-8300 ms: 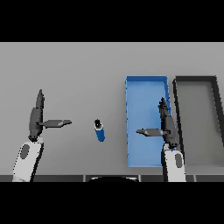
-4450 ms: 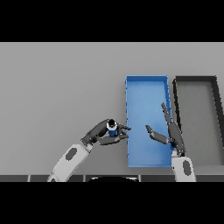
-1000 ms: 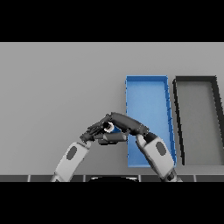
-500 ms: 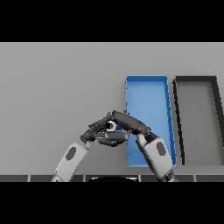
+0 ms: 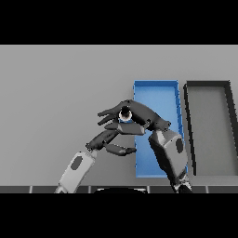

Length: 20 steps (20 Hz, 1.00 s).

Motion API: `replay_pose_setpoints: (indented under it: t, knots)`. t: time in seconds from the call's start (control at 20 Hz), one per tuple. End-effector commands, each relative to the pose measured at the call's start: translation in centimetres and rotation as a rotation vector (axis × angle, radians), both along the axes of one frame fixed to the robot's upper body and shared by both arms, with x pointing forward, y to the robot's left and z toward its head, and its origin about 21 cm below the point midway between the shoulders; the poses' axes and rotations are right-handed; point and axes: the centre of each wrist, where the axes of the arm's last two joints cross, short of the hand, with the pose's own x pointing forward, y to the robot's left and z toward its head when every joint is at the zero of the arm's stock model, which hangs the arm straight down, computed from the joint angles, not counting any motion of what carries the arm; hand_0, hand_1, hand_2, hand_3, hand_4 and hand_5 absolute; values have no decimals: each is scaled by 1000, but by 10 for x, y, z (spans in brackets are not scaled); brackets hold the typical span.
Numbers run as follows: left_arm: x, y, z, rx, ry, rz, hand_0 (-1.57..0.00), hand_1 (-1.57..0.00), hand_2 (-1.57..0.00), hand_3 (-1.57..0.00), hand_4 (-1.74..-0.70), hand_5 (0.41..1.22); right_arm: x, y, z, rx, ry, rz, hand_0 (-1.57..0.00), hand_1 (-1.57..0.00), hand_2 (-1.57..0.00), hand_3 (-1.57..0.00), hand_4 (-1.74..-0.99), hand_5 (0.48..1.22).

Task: Pick up the blue pipe and place it into the blue bin.

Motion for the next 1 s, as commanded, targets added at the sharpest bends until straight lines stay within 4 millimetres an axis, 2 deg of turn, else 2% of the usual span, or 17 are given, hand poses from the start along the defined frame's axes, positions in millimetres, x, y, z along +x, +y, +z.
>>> replay_pose_setpoints:
  t: [0.0, 0.1, 0.25, 0.35, 0.45, 0.7, 0.8, 0.95]
  knots:
    - [-1, 0, -1, 1, 8, -6, -3, -3, -3, -2, -961, 475, 4, -1, 14, 30, 6, 5, -1571, -1571, -1571, -1571, -1496, 1221]
    - [-8, -2, -4, -4, 12, -14, -2, -2, -2, -1, -954, 474, 10, -9, 42, 105, -28, -8, -1571, -1571, -1571, -1571, -1497, 1221]
    - [-7, 5, 1, -11, -19, -15, 0, 0, 0, 0, -947, 468, 26, -29, 74, 166, -68, -144, -1571, -1571, -1571, -1571, -1498, 1221]
    - [-5, 9, 1, -4, -18, 1, 0, 0, 0, 0, -948, 466, 37, -44, 81, 142, -79, -219, -1571, -1571, -1571, -1571, -1498, 1221]
    - [-8, 9, 0, -3, -12, 0, 0, 0, 0, 1, -950, 470, 51, -59, 74, 116, -73, -335, -1571, -1571, -1571, -1571, -1498, 1221]
    - [-5, 12, 3, 4, -9, 12, 1, 1, 1, 1, -947, 470, 63, -98, 47, 29, 35, -535, -1571, -1571, -1571, -1571, -1499, 1221]
    - [-5, 17, -1, -6, -26, 19, 1, 1, 1, 1, -943, 465, 66, -108, 30, -17, 80, -595, -1571, -1571, -1571, -1571, -1499, 1221]
    - [-6, 12, -3, -2, -20, 24, 1, 1, 1, 1, -939, 460, 63, -122, -4, -87, 158, -675, -1571, -1571, -1571, -1571, -1500, 1221]
